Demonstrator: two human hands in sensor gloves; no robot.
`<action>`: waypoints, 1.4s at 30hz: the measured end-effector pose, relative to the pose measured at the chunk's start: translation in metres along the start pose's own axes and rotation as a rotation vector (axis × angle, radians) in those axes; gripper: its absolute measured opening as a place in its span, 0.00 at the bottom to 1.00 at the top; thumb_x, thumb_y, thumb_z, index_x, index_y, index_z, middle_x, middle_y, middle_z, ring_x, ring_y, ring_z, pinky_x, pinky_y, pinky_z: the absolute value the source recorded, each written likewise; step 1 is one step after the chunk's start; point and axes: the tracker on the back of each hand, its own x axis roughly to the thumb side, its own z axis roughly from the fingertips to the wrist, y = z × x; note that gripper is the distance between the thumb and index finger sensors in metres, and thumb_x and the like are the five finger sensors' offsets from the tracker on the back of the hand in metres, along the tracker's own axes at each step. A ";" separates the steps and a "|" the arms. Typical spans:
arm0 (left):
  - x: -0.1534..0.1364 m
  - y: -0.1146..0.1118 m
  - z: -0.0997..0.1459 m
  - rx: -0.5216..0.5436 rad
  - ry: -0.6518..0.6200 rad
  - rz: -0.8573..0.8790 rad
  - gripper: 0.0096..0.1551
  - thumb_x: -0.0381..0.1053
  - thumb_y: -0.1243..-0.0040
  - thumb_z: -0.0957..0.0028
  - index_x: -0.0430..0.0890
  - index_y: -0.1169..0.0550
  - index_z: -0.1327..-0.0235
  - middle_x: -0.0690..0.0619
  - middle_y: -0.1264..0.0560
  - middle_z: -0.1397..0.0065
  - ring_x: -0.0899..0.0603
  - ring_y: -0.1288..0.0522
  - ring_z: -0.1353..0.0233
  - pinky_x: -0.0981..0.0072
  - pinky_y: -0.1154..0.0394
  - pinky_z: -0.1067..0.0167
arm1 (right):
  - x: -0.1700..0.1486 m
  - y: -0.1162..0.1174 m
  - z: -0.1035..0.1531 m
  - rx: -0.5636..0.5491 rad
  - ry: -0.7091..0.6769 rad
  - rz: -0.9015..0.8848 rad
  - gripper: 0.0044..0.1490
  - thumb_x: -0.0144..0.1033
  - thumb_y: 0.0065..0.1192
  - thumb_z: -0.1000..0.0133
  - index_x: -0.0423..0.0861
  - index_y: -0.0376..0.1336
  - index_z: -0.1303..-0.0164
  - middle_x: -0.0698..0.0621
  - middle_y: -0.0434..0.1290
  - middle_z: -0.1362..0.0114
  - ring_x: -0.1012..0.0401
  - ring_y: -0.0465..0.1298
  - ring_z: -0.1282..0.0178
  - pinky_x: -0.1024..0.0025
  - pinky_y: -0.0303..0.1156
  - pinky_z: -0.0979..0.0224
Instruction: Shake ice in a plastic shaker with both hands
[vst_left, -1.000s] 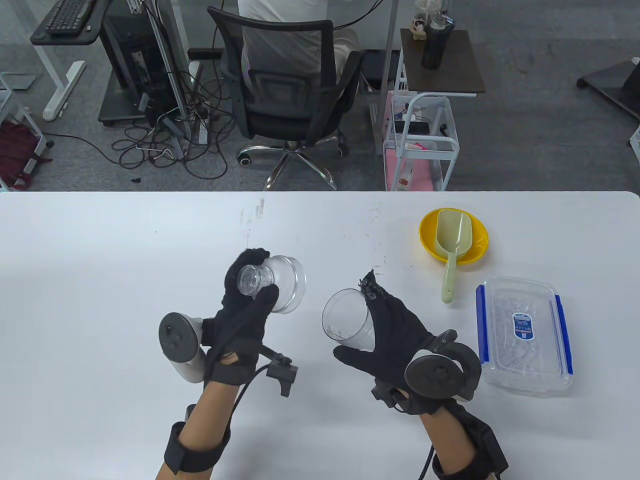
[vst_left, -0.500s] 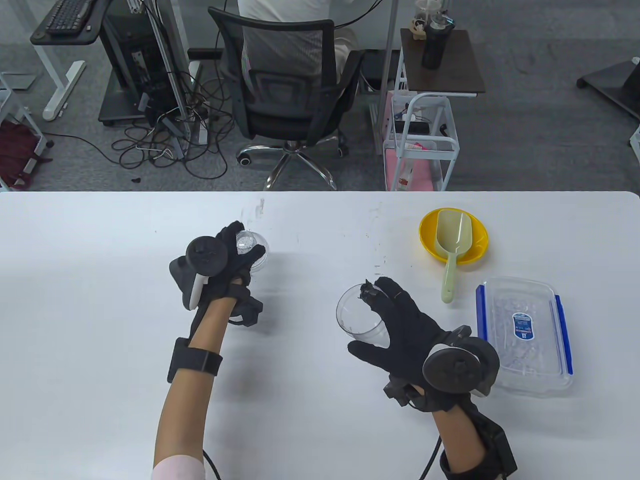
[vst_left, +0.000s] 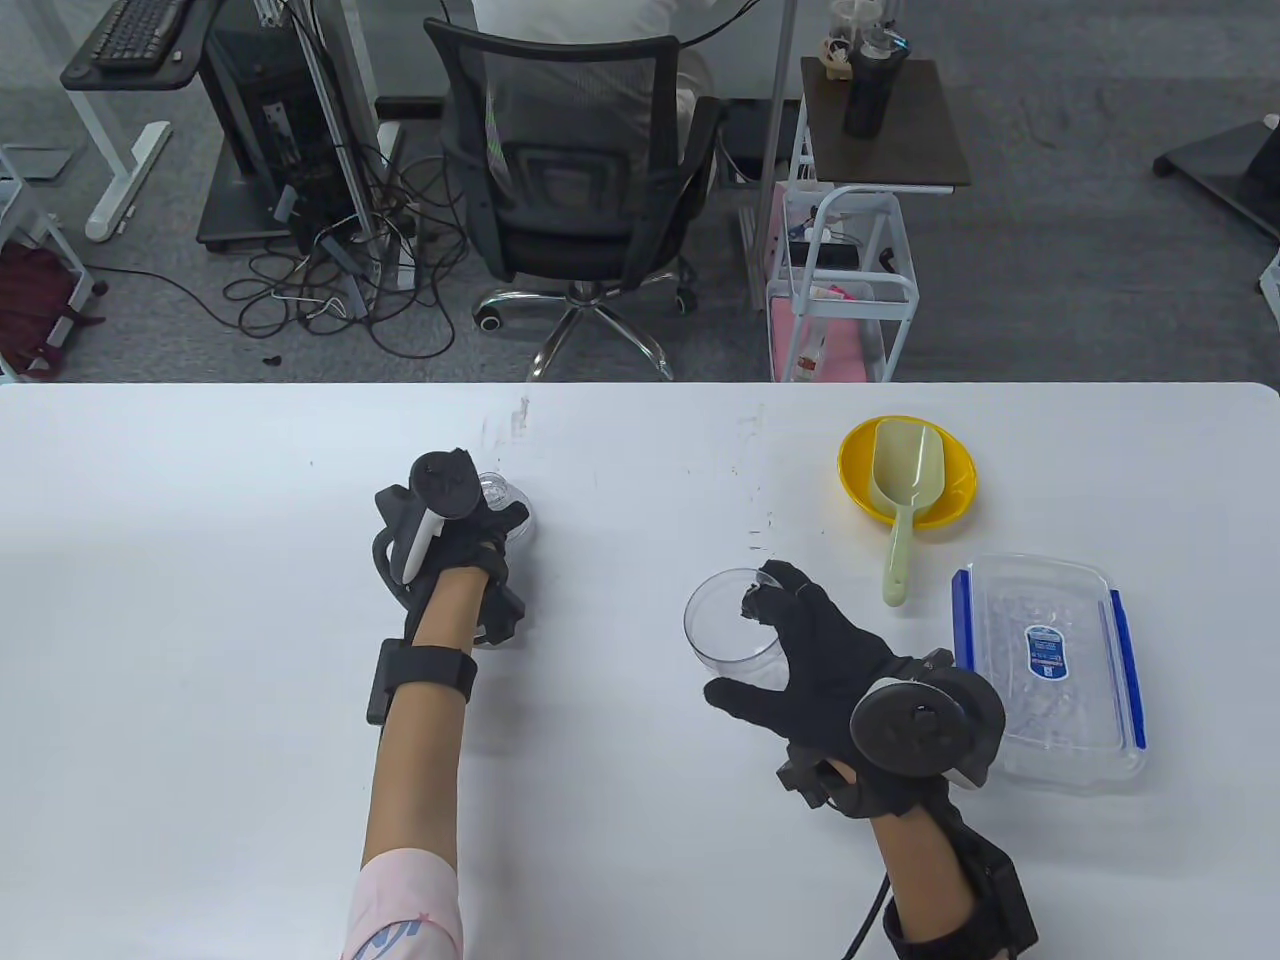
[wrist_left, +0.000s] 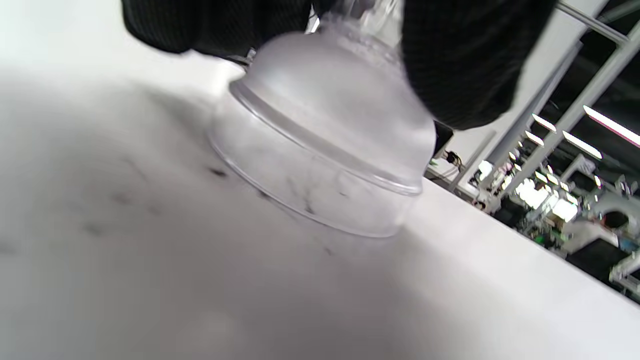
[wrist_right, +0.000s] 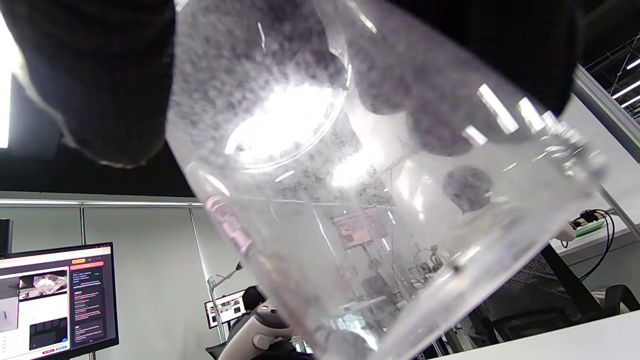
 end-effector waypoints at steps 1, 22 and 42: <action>0.002 0.005 0.004 0.032 -0.023 -0.030 0.59 0.61 0.33 0.51 0.40 0.51 0.18 0.31 0.48 0.17 0.24 0.43 0.22 0.34 0.40 0.29 | 0.000 0.000 0.000 0.000 -0.002 0.001 0.53 0.61 0.75 0.58 0.42 0.59 0.30 0.28 0.66 0.22 0.35 0.77 0.37 0.45 0.77 0.43; 0.018 0.068 0.196 0.258 -0.439 -0.177 0.54 0.61 0.36 0.45 0.44 0.49 0.15 0.34 0.51 0.14 0.22 0.54 0.18 0.23 0.53 0.30 | -0.046 0.062 -0.079 0.089 0.288 0.054 0.33 0.46 0.72 0.52 0.36 0.73 0.44 0.22 0.68 0.25 0.36 0.78 0.39 0.48 0.78 0.45; -0.013 0.036 0.230 0.231 -0.442 -0.271 0.54 0.62 0.36 0.46 0.44 0.49 0.15 0.35 0.52 0.14 0.22 0.56 0.18 0.22 0.54 0.30 | -0.114 0.177 -0.146 0.398 0.612 0.375 0.31 0.42 0.59 0.44 0.43 0.71 0.33 0.24 0.67 0.23 0.35 0.74 0.34 0.47 0.77 0.44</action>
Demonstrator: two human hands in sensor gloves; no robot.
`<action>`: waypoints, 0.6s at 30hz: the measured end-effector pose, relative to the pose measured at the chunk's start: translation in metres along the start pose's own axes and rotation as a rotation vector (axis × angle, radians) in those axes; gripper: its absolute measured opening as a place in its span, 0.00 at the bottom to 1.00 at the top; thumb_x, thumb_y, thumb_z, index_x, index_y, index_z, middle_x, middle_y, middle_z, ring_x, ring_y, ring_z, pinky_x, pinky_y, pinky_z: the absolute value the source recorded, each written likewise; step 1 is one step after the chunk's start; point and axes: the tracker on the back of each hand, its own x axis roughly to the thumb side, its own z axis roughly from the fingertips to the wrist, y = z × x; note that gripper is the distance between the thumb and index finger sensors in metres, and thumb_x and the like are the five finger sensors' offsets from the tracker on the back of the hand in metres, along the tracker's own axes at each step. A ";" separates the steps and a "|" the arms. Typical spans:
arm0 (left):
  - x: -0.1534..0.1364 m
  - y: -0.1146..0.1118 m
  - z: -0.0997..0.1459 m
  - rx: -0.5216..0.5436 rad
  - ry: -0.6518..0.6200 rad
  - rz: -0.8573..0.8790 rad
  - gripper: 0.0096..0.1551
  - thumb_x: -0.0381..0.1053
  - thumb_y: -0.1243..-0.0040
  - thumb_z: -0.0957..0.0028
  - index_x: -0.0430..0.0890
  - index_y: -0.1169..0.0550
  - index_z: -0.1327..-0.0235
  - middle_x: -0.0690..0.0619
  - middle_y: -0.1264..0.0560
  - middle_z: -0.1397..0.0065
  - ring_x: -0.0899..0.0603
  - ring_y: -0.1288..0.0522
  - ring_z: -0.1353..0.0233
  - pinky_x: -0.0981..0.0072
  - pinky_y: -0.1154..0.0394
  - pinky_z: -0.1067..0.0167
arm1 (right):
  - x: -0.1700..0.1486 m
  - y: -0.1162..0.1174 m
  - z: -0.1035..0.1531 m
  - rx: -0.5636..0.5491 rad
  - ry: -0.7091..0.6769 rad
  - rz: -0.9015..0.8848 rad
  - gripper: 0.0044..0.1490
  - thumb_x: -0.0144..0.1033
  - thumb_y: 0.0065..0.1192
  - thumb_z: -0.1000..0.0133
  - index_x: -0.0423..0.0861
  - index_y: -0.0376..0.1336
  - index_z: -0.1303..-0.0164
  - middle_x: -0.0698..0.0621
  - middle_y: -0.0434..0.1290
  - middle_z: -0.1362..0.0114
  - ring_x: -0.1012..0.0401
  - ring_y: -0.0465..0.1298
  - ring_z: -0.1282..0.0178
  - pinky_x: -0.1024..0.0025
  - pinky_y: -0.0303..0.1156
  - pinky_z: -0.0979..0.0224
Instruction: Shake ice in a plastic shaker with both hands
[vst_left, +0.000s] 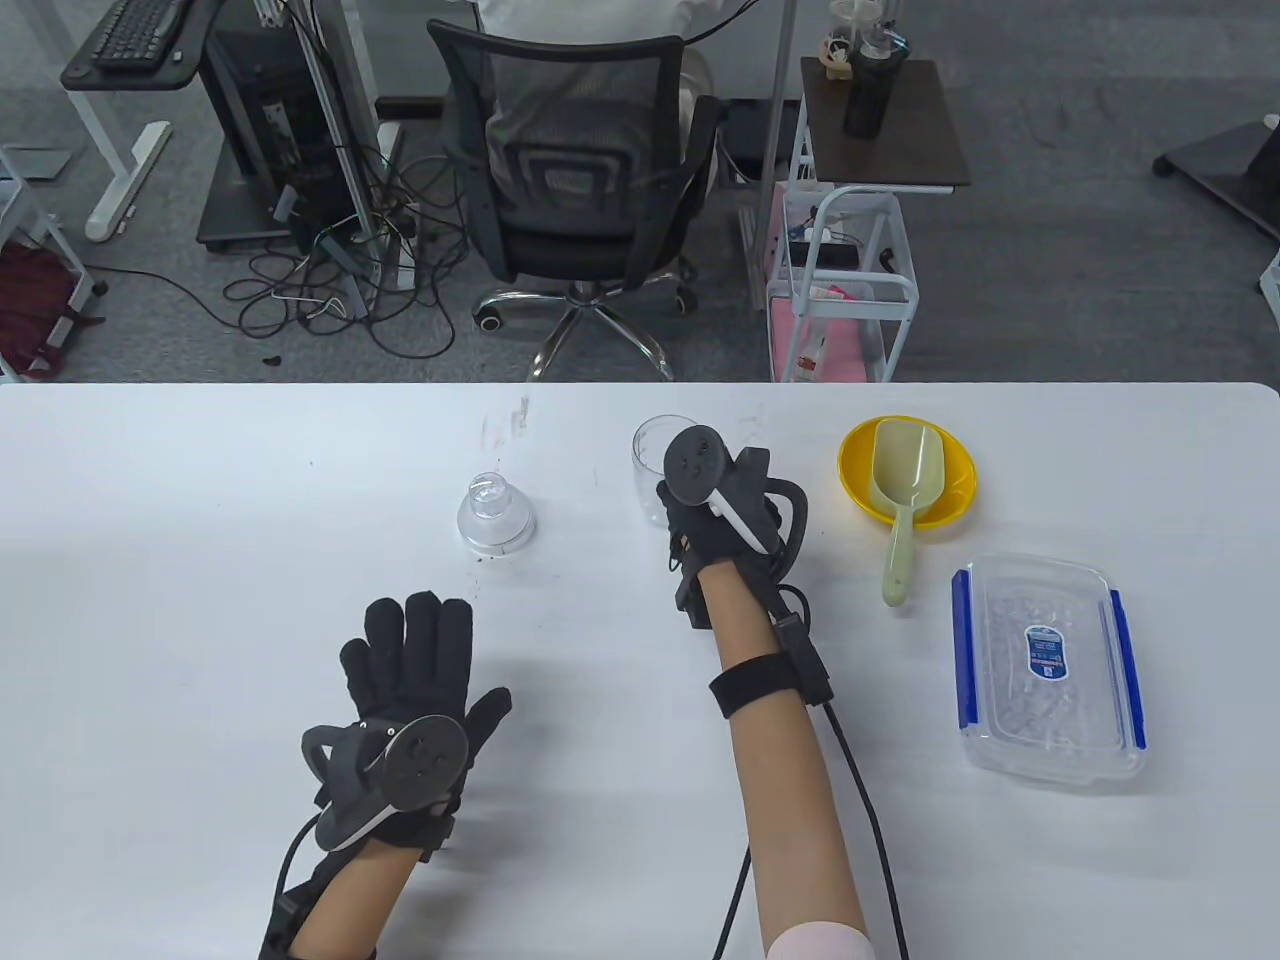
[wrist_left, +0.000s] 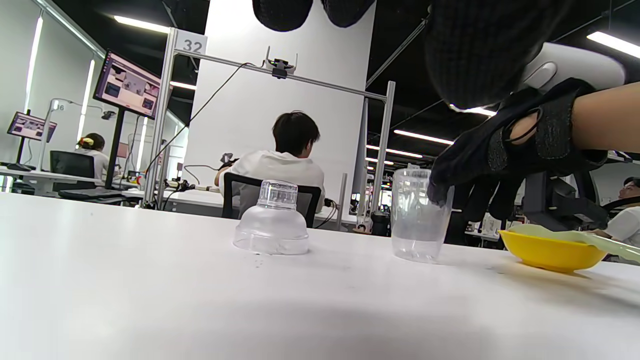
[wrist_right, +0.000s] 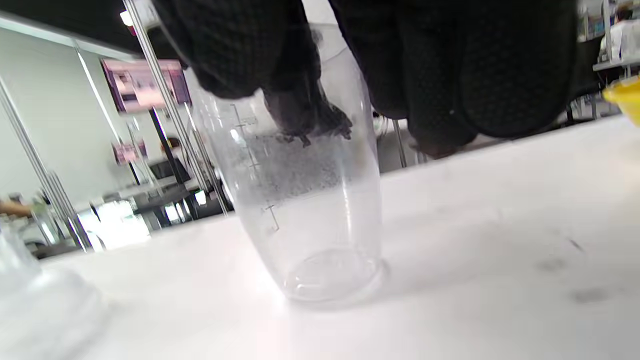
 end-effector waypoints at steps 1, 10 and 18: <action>0.000 0.000 0.000 0.001 0.002 -0.001 0.54 0.62 0.36 0.46 0.44 0.49 0.15 0.35 0.52 0.14 0.22 0.56 0.18 0.22 0.54 0.30 | 0.000 0.001 0.000 -0.009 0.000 -0.008 0.31 0.41 0.58 0.44 0.44 0.70 0.32 0.24 0.67 0.23 0.34 0.74 0.35 0.46 0.77 0.44; -0.001 -0.007 0.000 -0.029 0.013 -0.028 0.54 0.62 0.36 0.46 0.44 0.48 0.15 0.35 0.52 0.14 0.22 0.56 0.18 0.22 0.55 0.30 | -0.002 -0.020 0.009 -0.054 0.000 -0.040 0.37 0.41 0.62 0.44 0.52 0.63 0.21 0.24 0.65 0.21 0.31 0.71 0.33 0.42 0.75 0.42; 0.006 -0.010 0.001 -0.049 0.018 -0.018 0.54 0.62 0.37 0.46 0.43 0.48 0.15 0.34 0.53 0.14 0.22 0.57 0.18 0.22 0.55 0.30 | -0.033 -0.083 0.042 -0.174 0.020 -0.016 0.40 0.44 0.64 0.45 0.54 0.61 0.19 0.27 0.62 0.17 0.30 0.67 0.28 0.39 0.71 0.38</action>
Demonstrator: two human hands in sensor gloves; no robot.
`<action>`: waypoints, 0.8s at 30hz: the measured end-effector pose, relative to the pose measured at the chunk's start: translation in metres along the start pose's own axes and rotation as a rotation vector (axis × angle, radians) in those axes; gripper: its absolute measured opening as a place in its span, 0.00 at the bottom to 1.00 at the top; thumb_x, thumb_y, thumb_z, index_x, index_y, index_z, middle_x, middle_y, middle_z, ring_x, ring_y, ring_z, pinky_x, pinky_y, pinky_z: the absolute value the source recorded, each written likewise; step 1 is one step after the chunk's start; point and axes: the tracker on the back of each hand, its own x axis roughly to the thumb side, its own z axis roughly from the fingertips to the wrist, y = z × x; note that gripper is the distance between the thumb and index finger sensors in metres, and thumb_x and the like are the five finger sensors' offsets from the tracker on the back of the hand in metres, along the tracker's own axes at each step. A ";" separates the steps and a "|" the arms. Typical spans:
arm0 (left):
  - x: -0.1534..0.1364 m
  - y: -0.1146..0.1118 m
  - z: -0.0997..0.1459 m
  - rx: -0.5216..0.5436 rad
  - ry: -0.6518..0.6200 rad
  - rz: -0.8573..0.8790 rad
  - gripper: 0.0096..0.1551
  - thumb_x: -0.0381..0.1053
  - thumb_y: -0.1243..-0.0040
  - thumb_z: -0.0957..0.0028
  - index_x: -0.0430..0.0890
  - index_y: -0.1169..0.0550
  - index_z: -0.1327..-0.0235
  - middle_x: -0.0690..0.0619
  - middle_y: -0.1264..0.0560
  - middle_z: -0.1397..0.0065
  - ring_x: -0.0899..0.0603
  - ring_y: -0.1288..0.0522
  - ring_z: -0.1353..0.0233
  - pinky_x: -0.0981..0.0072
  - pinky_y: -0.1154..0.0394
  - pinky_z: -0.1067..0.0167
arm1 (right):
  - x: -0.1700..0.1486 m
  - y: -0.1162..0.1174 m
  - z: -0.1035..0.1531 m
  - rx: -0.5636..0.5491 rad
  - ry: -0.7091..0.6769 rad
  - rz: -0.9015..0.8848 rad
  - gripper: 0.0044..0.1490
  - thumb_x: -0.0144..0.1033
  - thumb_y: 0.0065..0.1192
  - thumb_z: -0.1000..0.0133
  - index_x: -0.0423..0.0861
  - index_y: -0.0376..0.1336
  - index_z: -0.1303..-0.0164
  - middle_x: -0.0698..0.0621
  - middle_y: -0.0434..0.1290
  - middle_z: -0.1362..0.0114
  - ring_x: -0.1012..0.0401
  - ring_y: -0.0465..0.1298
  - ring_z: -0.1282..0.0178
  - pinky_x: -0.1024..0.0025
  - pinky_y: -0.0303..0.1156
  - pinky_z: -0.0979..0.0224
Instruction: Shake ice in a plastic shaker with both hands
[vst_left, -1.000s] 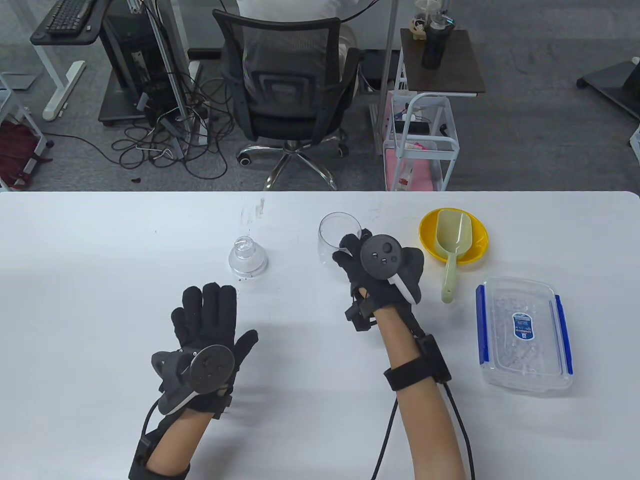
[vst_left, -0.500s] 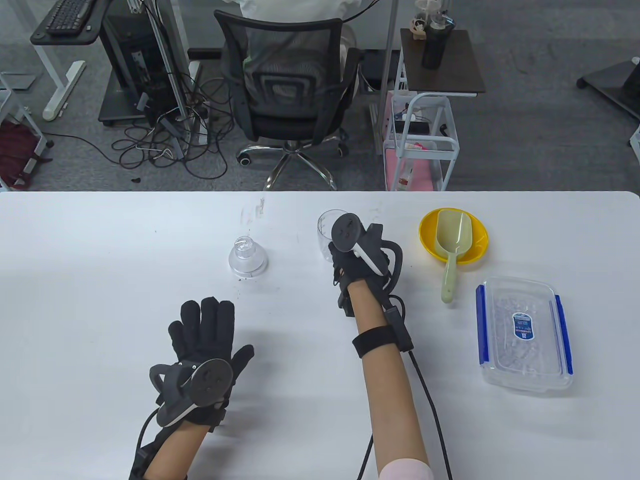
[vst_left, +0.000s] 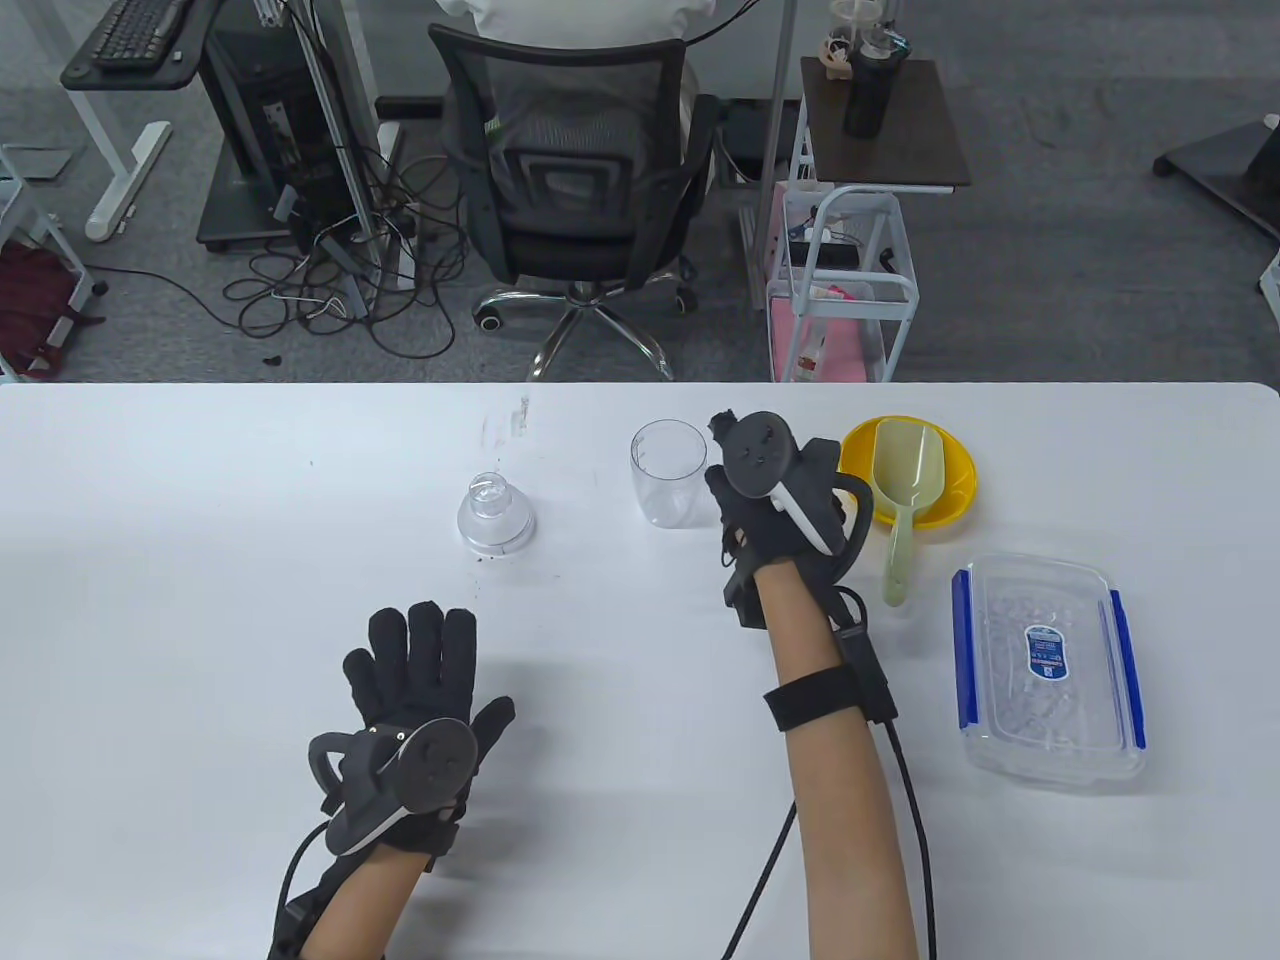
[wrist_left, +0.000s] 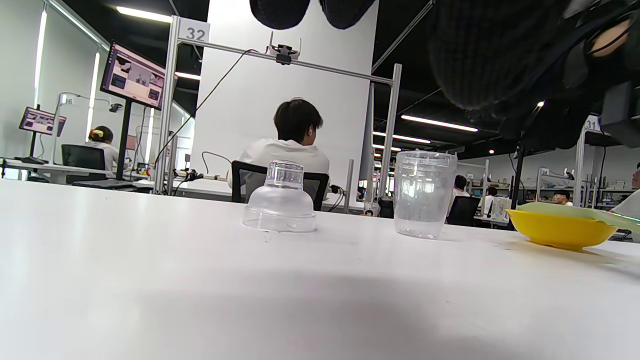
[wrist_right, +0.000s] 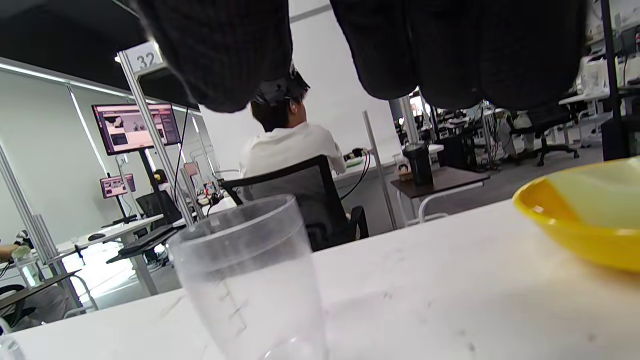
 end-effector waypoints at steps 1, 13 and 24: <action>0.001 0.000 0.000 -0.004 -0.002 0.004 0.54 0.62 0.37 0.46 0.44 0.48 0.15 0.34 0.52 0.14 0.22 0.57 0.18 0.22 0.55 0.30 | -0.005 -0.005 0.003 -0.005 0.006 0.003 0.40 0.44 0.64 0.45 0.54 0.61 0.18 0.28 0.62 0.17 0.30 0.66 0.27 0.38 0.71 0.37; 0.011 -0.007 0.005 -0.035 -0.054 0.003 0.54 0.62 0.37 0.46 0.43 0.49 0.16 0.34 0.52 0.14 0.21 0.56 0.19 0.22 0.54 0.30 | -0.147 -0.058 0.051 0.026 0.290 0.065 0.44 0.45 0.66 0.46 0.55 0.58 0.16 0.31 0.54 0.12 0.32 0.53 0.18 0.30 0.53 0.24; 0.012 -0.007 0.006 -0.048 -0.060 0.007 0.54 0.62 0.37 0.46 0.43 0.49 0.16 0.34 0.52 0.14 0.21 0.56 0.19 0.22 0.54 0.30 | -0.256 -0.037 0.070 0.370 0.674 -0.003 0.54 0.43 0.74 0.51 0.61 0.50 0.15 0.32 0.36 0.08 0.26 0.38 0.19 0.20 0.45 0.28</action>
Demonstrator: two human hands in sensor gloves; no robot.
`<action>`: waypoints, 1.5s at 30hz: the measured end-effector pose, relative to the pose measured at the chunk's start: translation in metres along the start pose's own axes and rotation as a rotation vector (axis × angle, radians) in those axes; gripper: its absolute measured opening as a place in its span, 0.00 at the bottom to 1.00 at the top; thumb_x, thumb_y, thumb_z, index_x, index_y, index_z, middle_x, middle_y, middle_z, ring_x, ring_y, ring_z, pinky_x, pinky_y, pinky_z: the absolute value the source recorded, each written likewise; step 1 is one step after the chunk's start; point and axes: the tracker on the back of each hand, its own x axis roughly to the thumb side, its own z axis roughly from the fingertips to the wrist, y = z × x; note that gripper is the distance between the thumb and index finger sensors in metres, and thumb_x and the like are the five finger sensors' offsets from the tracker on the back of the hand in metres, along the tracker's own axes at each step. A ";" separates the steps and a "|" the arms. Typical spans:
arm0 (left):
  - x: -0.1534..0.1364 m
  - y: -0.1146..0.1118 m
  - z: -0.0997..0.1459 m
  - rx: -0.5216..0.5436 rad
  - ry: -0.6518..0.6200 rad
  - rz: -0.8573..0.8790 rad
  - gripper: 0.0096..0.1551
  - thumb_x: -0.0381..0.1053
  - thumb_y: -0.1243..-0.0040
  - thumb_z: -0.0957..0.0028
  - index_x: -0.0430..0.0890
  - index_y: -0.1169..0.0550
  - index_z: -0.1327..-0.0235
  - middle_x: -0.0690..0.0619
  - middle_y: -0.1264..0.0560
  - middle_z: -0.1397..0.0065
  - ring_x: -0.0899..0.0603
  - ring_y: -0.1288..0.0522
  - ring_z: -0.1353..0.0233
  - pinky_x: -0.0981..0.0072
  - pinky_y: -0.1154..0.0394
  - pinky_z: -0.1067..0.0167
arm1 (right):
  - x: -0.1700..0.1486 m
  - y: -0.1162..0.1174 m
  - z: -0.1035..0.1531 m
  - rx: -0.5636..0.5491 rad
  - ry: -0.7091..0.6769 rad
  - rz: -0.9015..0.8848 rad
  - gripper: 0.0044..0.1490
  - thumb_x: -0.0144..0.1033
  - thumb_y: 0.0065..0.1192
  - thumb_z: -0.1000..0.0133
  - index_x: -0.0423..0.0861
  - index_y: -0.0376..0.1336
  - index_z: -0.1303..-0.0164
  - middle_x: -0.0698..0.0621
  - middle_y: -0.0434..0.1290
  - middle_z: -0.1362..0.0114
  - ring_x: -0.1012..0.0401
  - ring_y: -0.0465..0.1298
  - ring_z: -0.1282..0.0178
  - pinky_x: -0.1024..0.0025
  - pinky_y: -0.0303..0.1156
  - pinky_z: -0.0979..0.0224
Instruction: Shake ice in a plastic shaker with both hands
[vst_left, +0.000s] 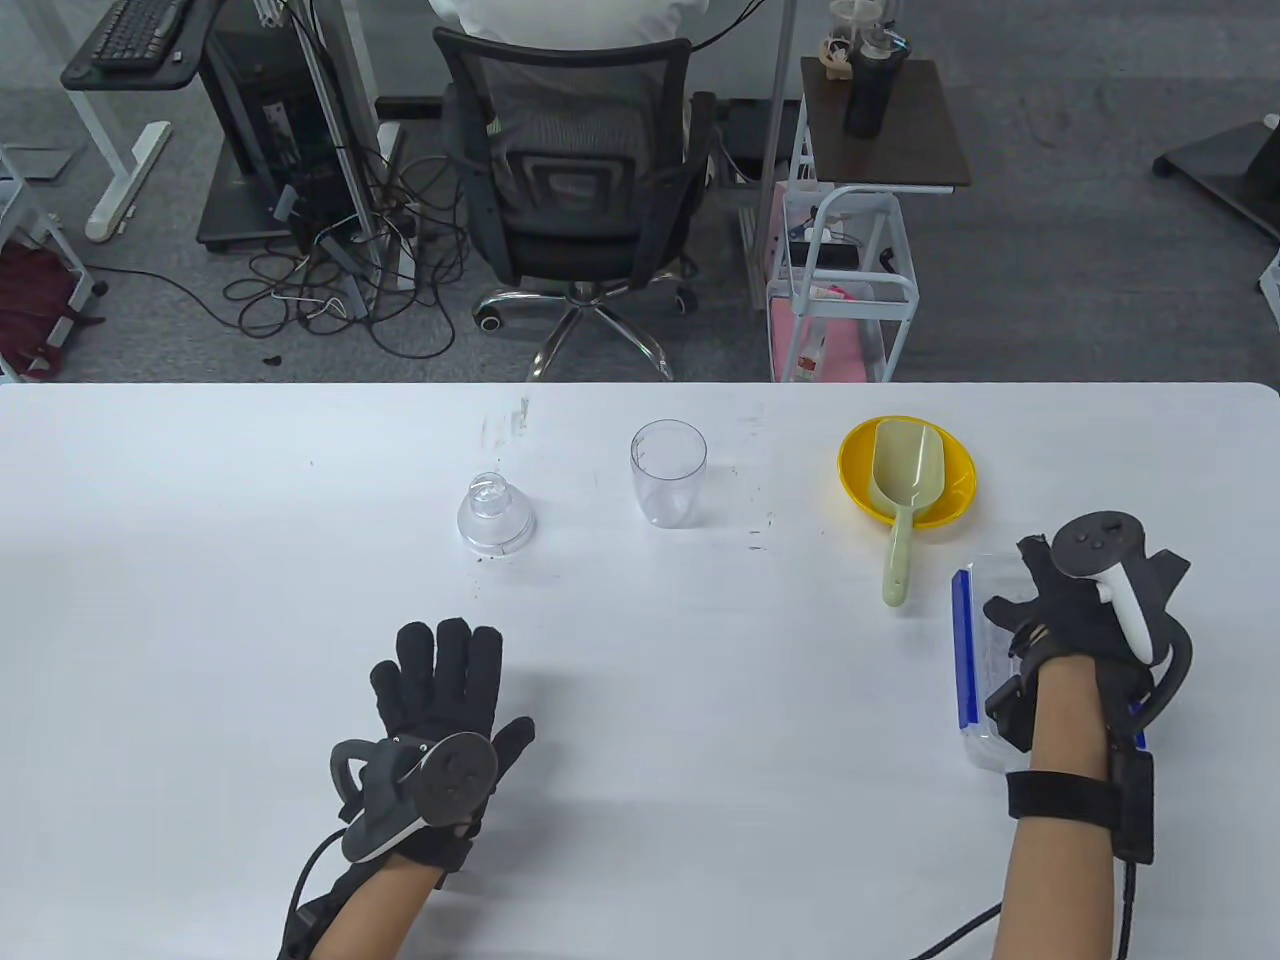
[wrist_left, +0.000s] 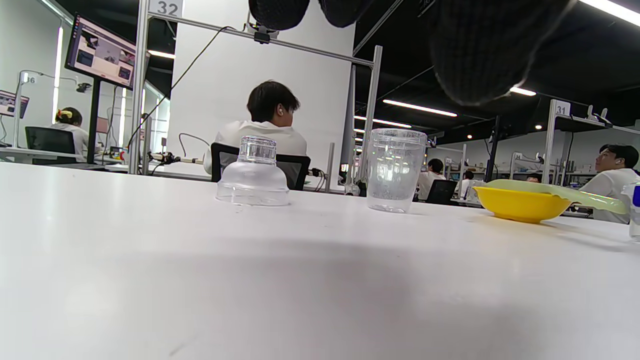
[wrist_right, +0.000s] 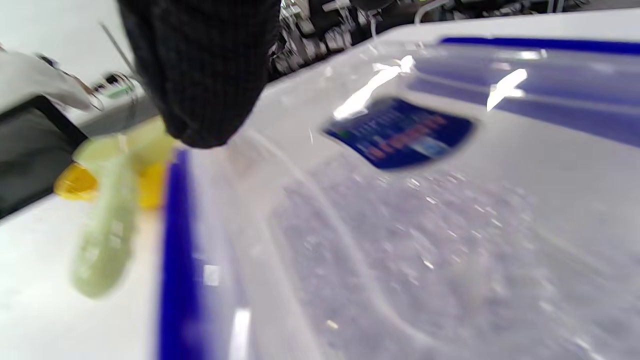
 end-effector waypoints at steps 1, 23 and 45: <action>0.000 0.000 0.000 0.000 0.001 0.001 0.54 0.62 0.38 0.46 0.43 0.49 0.16 0.34 0.52 0.14 0.21 0.56 0.19 0.22 0.54 0.30 | -0.005 0.002 -0.005 0.031 0.030 0.012 0.52 0.46 0.69 0.53 0.66 0.47 0.20 0.33 0.35 0.09 0.26 0.41 0.19 0.20 0.49 0.29; -0.011 -0.003 0.000 -0.016 0.020 0.022 0.54 0.63 0.38 0.45 0.43 0.49 0.15 0.33 0.52 0.14 0.21 0.56 0.19 0.22 0.54 0.30 | -0.016 0.014 0.040 0.043 -0.038 0.025 0.56 0.44 0.72 0.55 0.60 0.46 0.19 0.30 0.34 0.12 0.22 0.44 0.23 0.19 0.53 0.34; -0.010 -0.004 0.001 -0.014 0.006 0.038 0.53 0.63 0.39 0.45 0.44 0.49 0.16 0.34 0.52 0.14 0.21 0.56 0.19 0.22 0.54 0.30 | 0.108 0.094 0.158 0.055 -0.356 0.355 0.59 0.52 0.70 0.56 0.56 0.45 0.17 0.19 0.44 0.17 0.19 0.60 0.33 0.28 0.71 0.43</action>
